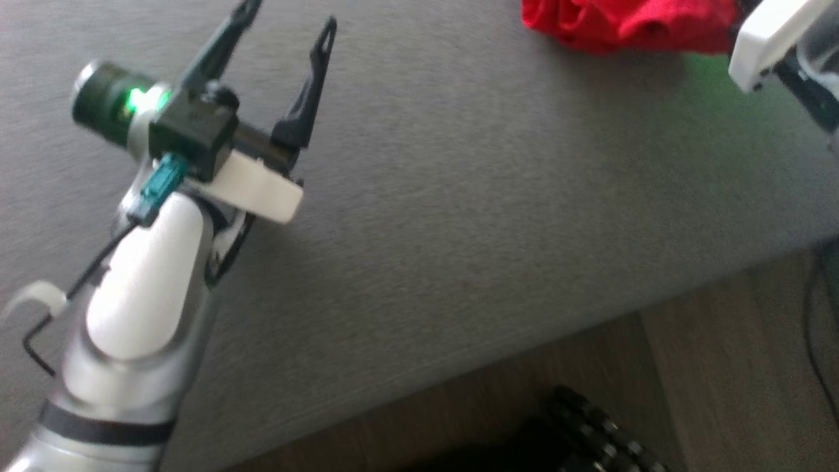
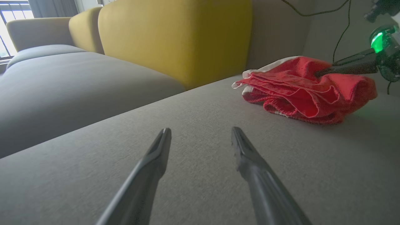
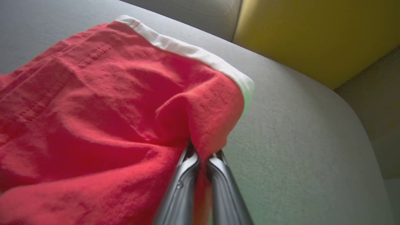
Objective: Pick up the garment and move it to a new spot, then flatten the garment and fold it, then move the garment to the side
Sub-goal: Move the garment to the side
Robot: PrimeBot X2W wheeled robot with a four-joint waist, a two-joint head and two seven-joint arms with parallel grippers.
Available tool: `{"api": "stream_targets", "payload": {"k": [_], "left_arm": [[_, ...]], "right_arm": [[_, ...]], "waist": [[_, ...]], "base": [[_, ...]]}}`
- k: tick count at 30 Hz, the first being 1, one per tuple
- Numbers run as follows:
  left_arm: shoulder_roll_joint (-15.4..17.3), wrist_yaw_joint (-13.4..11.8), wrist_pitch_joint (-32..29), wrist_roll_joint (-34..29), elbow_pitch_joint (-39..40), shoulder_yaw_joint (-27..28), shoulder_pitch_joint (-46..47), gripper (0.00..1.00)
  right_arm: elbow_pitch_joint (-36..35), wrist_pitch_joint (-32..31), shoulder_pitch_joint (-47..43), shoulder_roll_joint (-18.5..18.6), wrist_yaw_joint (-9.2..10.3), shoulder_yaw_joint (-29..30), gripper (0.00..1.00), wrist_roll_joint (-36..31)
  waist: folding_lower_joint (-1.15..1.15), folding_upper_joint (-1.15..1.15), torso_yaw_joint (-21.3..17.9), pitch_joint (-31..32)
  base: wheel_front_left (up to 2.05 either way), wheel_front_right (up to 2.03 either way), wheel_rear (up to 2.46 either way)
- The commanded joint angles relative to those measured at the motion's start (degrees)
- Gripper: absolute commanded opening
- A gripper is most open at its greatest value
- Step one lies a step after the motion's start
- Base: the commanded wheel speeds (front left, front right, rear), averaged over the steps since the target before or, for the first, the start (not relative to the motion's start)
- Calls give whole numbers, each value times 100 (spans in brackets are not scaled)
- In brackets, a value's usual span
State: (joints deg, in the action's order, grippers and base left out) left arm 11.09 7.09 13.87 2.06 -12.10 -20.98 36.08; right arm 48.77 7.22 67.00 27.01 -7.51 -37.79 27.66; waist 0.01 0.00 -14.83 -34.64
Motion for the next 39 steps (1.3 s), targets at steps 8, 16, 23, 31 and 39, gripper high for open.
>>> {"api": "stream_targets", "payload": {"k": [8,16,23,31,39], "left_arm": [[491,32,-489,6,588,-161,600,100],[617,31,-682,117,822,-261,579,100],[674,9,-766,150,939,-279,530,100],[693,-24,-782,191,1005,-322,519,100],[717,-66,-749,252,988,-327,516,100]], "right_arm": [[519,541,587,-54,2,-16,0,229],[983,764,733,231,2,233,0,123],[868,775,735,541,2,713,0,-338],[598,776,534,456,2,1572,96,-1122],[525,777,337,191,2,1974,100,-1536]], "waist": [[-1,0,-904,-765],[-1,0,-977,-823],[-1,0,-1011,-880],[-1,0,-995,-911],[-1,0,-926,-887]], "base": [[0,0,0],[0,0,0],[0,0,0],[0,0,0],[0,0,0]]}}
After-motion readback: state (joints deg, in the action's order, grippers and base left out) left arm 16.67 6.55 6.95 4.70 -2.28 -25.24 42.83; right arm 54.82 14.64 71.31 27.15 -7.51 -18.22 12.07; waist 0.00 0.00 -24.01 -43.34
